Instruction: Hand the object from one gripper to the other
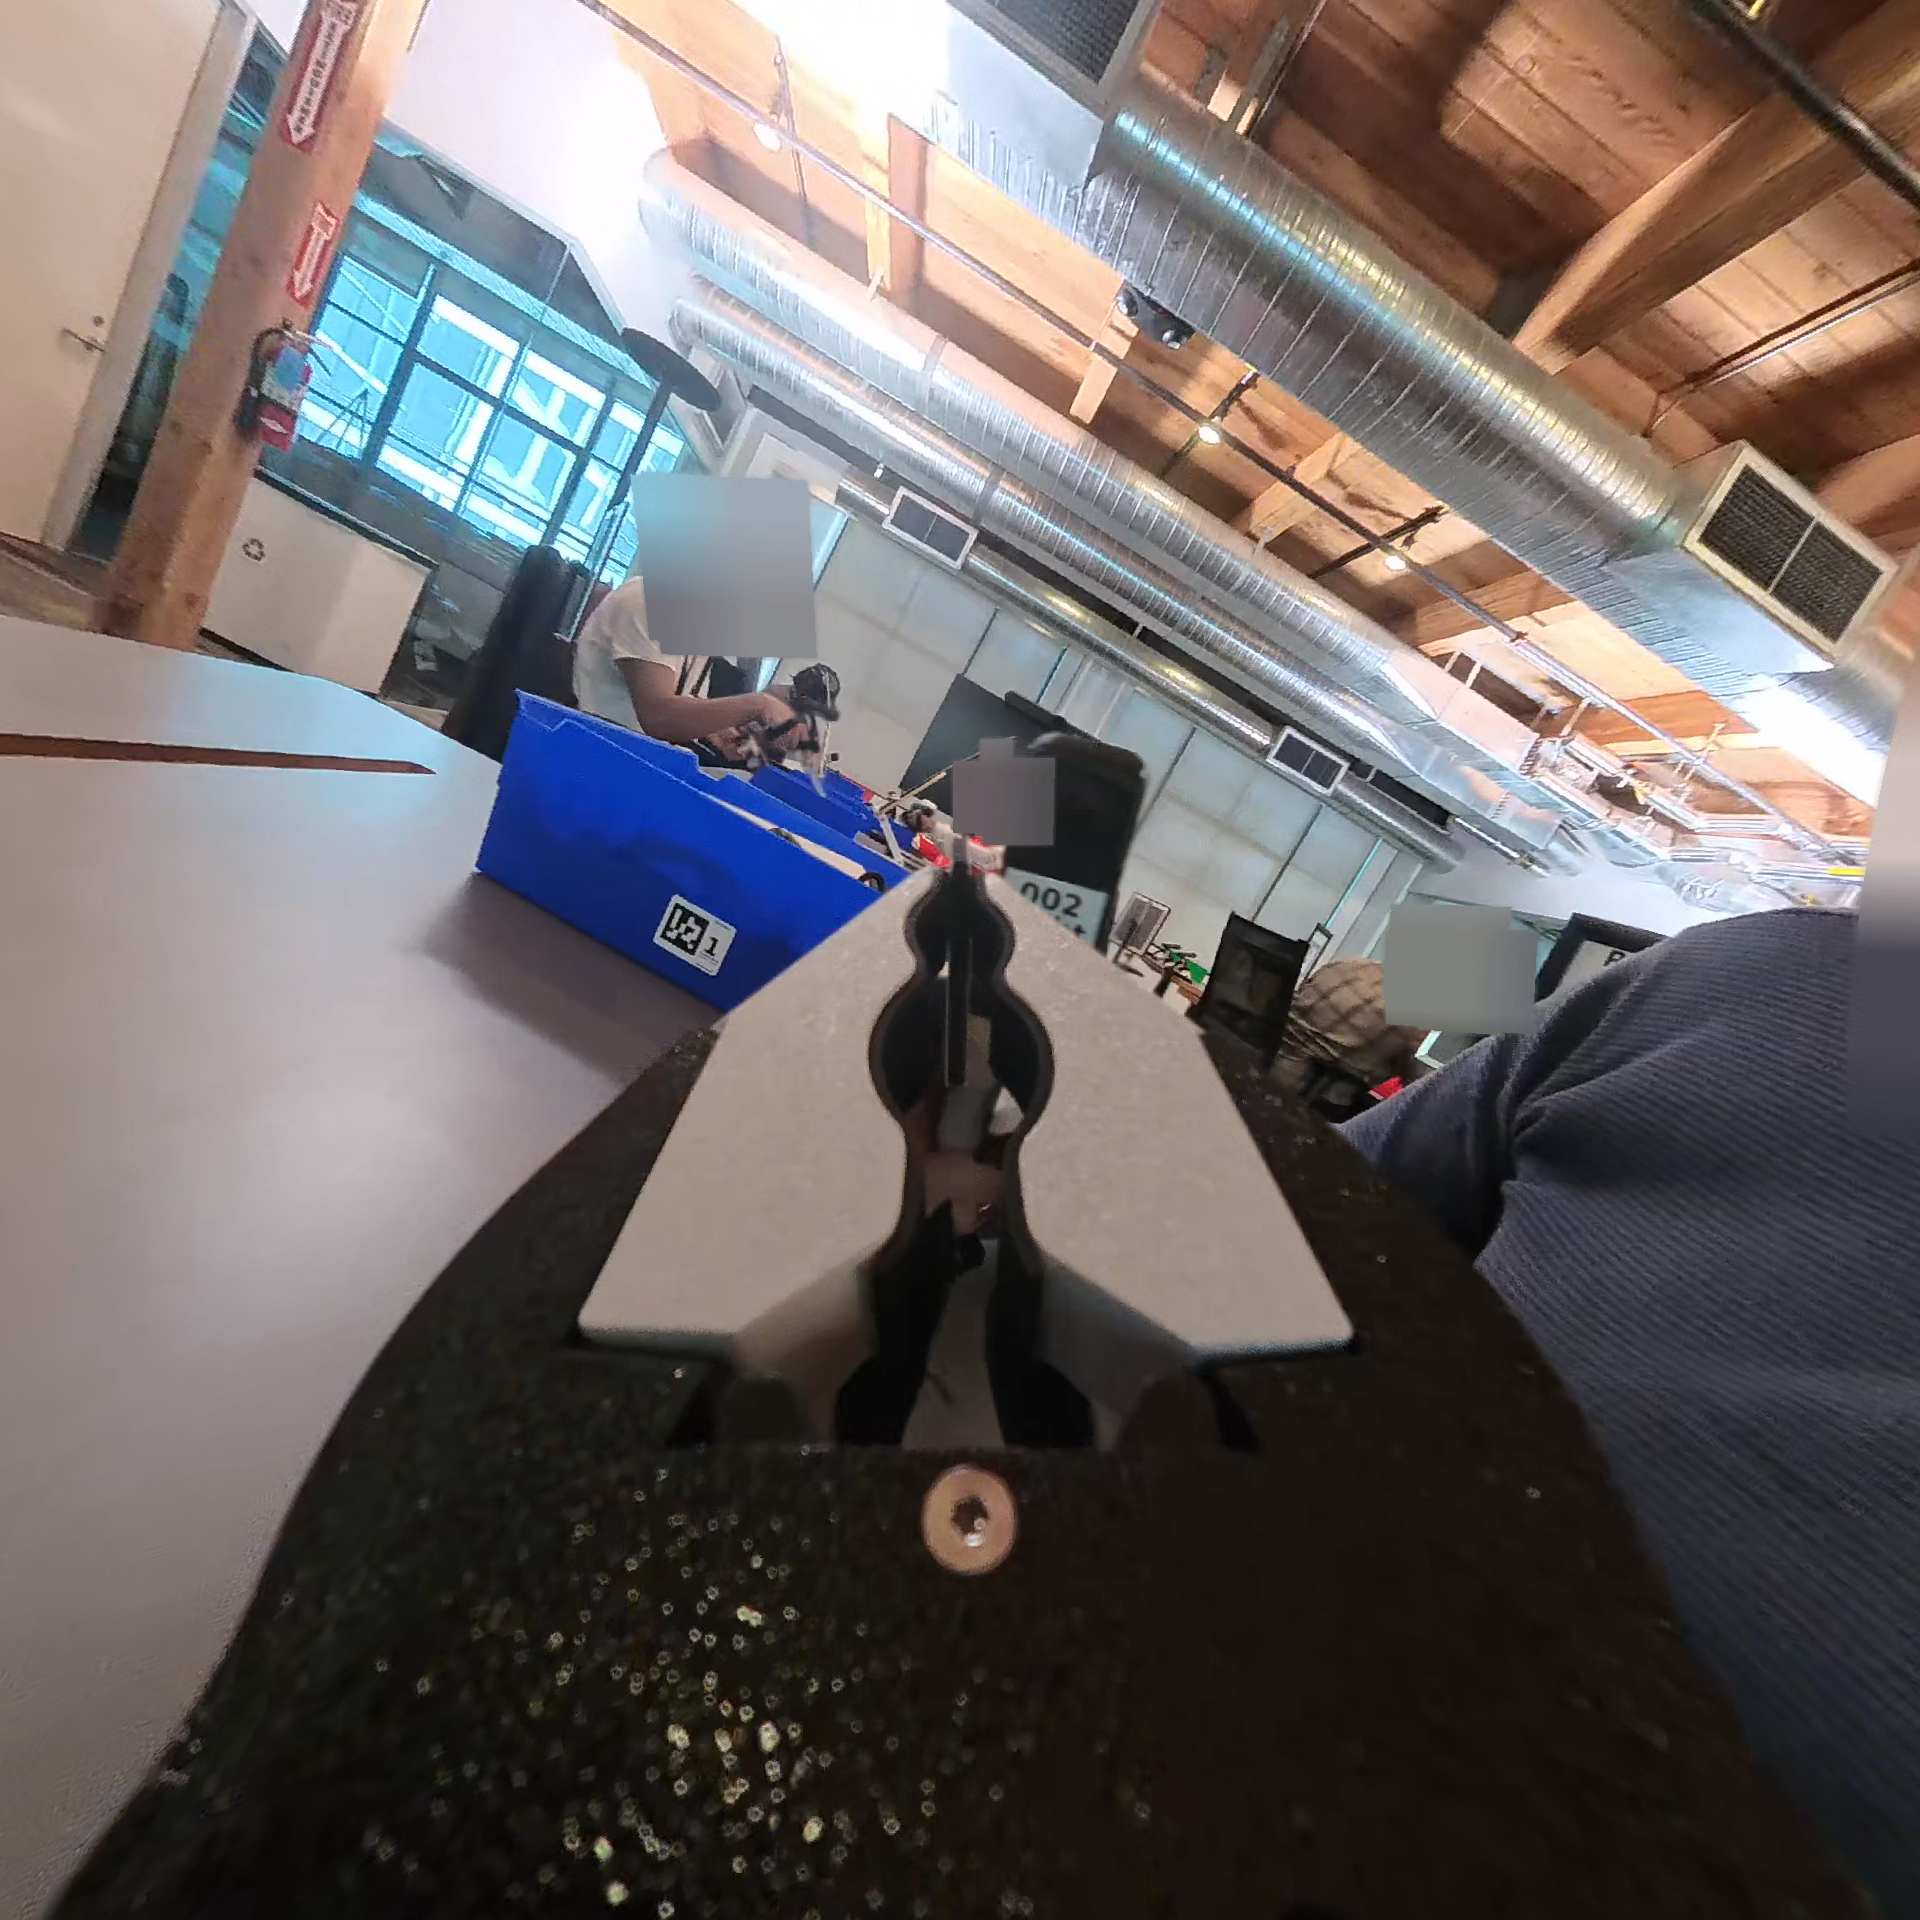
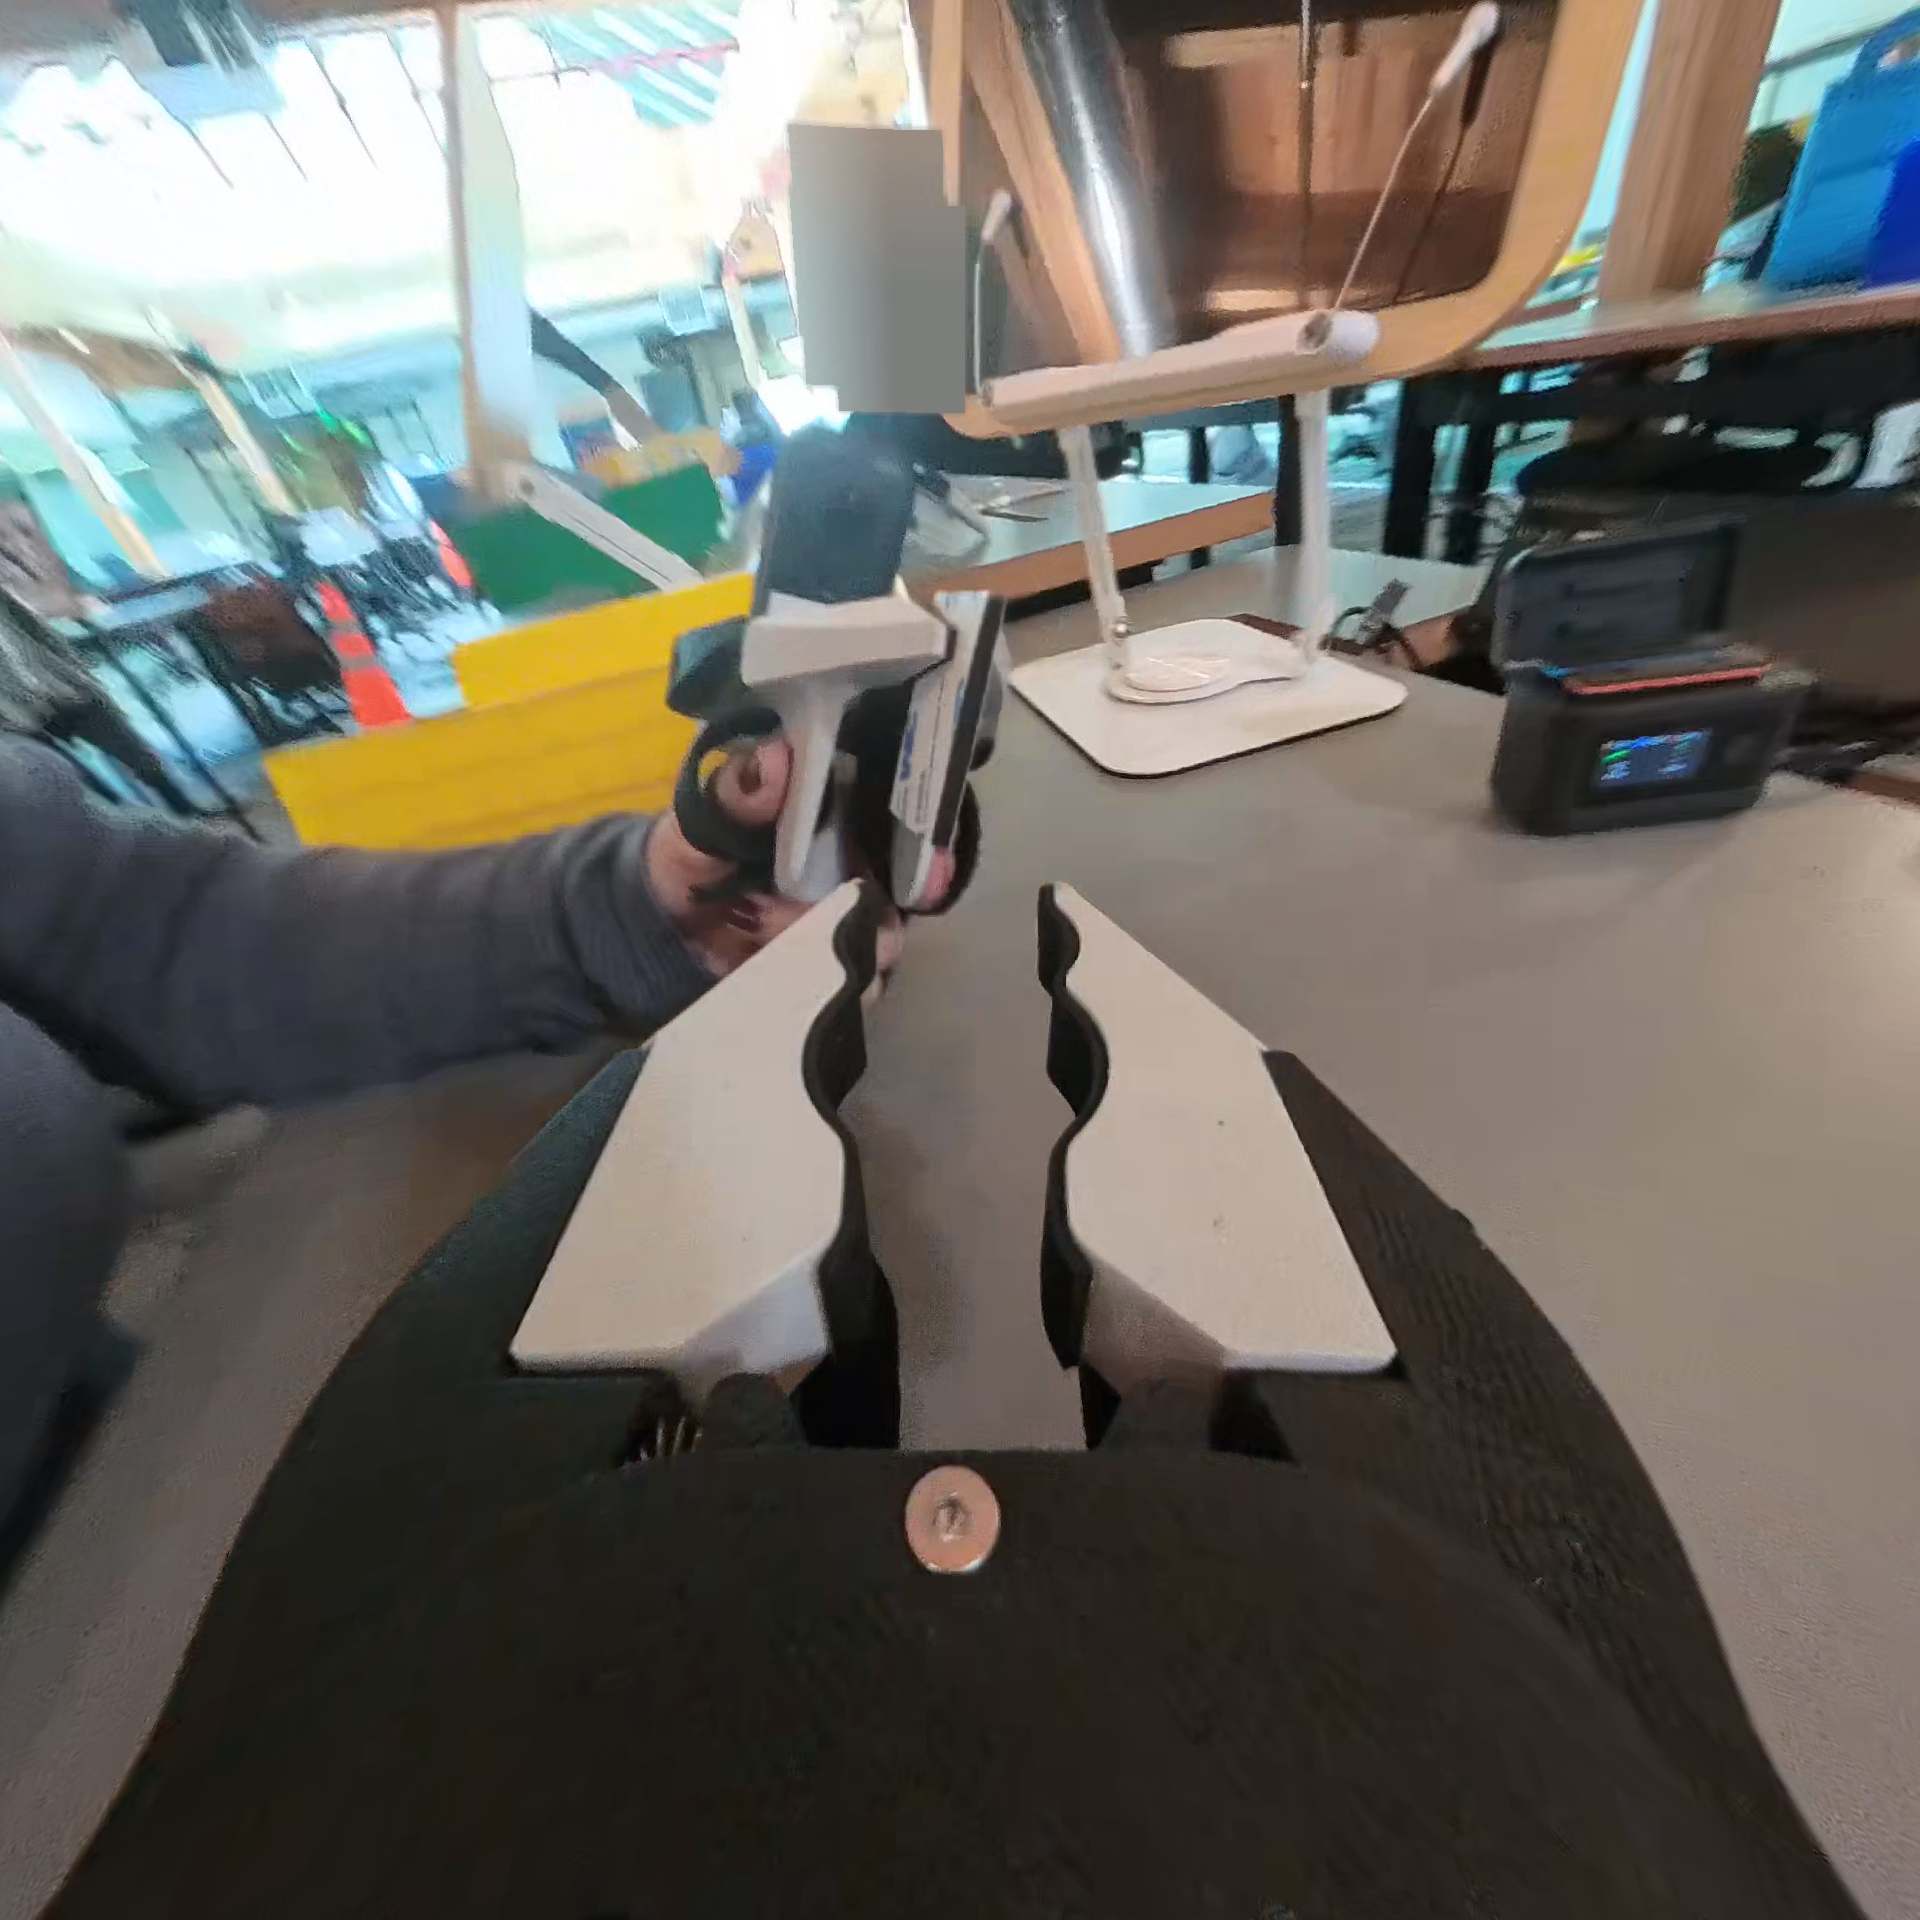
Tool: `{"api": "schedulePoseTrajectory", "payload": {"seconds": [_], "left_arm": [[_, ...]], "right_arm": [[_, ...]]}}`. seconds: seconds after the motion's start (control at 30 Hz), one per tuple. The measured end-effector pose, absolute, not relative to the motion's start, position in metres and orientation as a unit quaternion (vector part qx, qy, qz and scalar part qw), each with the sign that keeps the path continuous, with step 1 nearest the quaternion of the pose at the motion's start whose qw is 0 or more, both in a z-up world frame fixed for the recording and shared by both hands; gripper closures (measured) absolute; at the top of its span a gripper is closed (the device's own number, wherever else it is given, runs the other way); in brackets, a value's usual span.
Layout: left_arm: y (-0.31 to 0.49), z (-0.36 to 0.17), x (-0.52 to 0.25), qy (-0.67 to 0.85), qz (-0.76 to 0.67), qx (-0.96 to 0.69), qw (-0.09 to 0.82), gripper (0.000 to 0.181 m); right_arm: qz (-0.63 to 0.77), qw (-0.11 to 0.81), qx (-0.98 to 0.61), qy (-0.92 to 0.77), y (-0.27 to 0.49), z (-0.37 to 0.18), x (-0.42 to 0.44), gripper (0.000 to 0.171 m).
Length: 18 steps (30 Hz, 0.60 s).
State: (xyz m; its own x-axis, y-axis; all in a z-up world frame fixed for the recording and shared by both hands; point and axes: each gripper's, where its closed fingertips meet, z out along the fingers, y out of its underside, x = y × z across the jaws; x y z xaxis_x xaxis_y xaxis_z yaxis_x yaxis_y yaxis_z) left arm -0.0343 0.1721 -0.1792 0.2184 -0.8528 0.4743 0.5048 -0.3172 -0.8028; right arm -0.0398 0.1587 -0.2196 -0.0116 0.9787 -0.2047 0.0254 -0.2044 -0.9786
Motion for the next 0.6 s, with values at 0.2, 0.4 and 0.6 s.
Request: {"api": "schedulePoseTrajectory", "payload": {"seconds": [0.2, 0.4, 0.6], "left_arm": [[0.169, -0.180, -0.029, 0.171, -0.608, -0.541, 0.555, 0.180], [0.177, -0.198, -0.030, 0.183, -0.567, -0.596, 0.538, 0.170], [0.183, -0.214, -0.023, 0.160, -0.565, -0.658, 0.471, 0.130]], "right_arm": [[0.611, 0.396, -0.536, -0.427, 0.154, -0.209, -0.035, 0.169], [0.535, 0.425, -0.562, -0.466, 0.169, -0.215, -0.026, 0.171], [0.132, 0.652, -0.496, -0.559, 0.218, -0.207, 0.003, 0.171]]}}
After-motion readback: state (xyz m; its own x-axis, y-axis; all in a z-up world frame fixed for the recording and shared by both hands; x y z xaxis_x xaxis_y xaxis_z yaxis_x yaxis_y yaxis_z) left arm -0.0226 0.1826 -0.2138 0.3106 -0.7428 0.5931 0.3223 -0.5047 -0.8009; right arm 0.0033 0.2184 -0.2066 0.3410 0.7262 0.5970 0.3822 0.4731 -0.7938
